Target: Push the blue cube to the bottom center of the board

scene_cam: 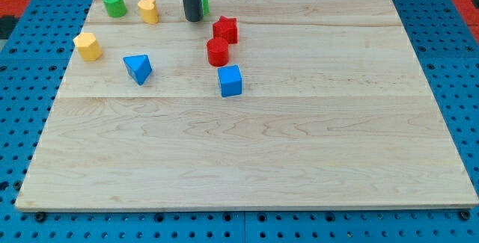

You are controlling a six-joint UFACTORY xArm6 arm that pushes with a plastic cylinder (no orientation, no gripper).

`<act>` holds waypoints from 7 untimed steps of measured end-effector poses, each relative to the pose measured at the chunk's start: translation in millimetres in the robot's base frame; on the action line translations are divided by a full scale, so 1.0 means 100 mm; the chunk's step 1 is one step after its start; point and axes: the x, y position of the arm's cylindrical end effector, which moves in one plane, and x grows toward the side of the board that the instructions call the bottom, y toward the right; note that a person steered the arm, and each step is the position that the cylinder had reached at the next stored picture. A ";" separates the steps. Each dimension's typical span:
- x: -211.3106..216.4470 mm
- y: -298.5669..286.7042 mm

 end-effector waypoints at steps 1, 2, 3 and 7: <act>0.44 0.00; 0.87 0.15; 1.28 0.21; 1.76 0.86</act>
